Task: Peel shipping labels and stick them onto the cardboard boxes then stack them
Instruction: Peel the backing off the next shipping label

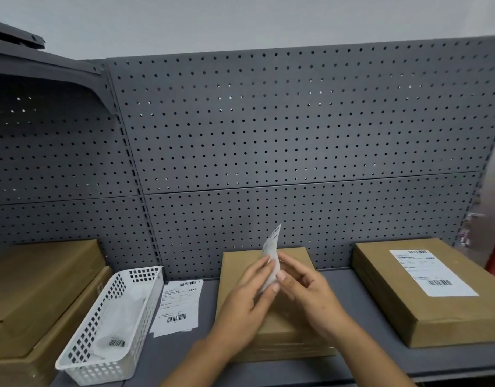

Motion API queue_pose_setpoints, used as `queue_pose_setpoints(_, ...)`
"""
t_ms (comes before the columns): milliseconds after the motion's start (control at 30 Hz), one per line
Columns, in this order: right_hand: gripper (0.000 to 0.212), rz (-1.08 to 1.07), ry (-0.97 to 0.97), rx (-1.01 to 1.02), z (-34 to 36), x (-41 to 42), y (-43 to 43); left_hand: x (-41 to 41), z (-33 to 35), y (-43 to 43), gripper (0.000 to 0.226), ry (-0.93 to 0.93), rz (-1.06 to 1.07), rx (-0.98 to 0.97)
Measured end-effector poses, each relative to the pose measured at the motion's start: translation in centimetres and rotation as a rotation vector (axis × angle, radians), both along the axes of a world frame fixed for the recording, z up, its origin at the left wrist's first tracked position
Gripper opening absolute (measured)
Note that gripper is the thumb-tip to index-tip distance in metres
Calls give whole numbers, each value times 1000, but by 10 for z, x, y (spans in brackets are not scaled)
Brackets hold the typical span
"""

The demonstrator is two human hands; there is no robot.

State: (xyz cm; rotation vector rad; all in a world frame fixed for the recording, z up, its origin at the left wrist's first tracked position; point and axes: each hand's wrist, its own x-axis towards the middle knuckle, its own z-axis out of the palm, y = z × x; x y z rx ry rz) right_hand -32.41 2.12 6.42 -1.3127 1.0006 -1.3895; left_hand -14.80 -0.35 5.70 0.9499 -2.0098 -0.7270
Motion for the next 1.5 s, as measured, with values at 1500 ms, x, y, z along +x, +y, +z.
queue_pose_setpoints(1500,52,-91,-22,-125,-13,11,4,10,7,24,47,74,-137,151)
